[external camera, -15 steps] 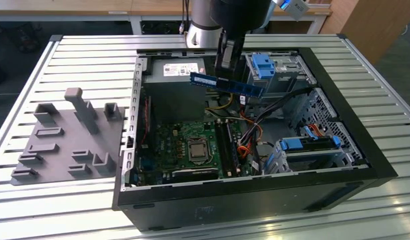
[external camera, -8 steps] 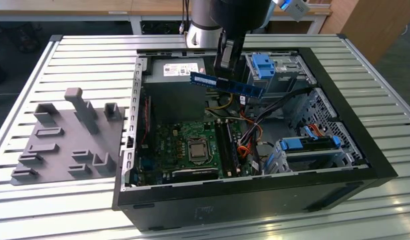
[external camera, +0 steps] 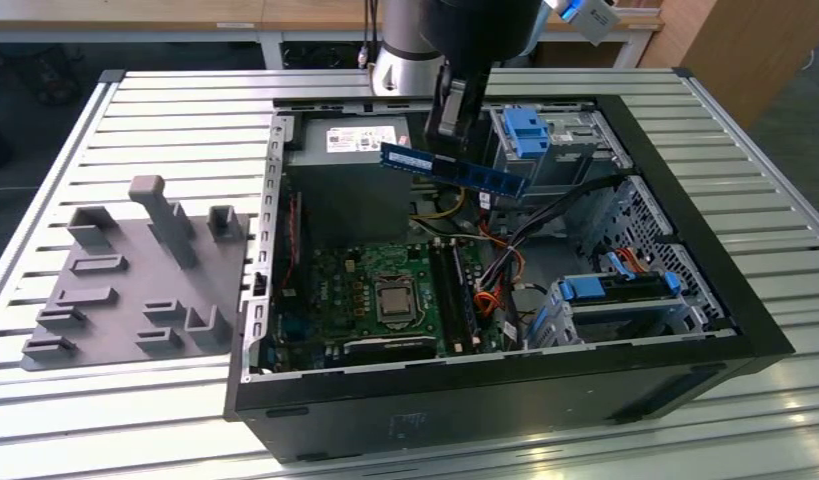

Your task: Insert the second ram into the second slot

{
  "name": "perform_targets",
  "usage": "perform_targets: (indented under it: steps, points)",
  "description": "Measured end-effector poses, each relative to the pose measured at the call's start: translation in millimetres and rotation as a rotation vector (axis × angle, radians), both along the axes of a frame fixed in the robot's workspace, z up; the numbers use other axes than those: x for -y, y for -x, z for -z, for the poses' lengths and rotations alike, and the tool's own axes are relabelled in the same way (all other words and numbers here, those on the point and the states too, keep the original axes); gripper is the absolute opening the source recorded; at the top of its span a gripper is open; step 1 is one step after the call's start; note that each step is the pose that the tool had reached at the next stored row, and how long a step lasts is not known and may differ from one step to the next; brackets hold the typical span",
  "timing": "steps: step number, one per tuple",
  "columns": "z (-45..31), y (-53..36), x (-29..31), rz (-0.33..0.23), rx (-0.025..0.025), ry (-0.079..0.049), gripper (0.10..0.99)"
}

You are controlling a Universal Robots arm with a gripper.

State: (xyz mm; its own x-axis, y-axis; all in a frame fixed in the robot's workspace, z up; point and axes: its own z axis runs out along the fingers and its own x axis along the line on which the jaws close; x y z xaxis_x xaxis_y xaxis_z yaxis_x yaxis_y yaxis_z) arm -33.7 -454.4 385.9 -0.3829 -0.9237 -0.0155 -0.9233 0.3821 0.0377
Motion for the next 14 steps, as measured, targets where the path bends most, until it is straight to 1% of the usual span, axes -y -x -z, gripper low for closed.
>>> perform_targets:
  steps: [14]
  points:
    - [0.0,0.0,0.0,0.044,0.0,0.0,0.137]
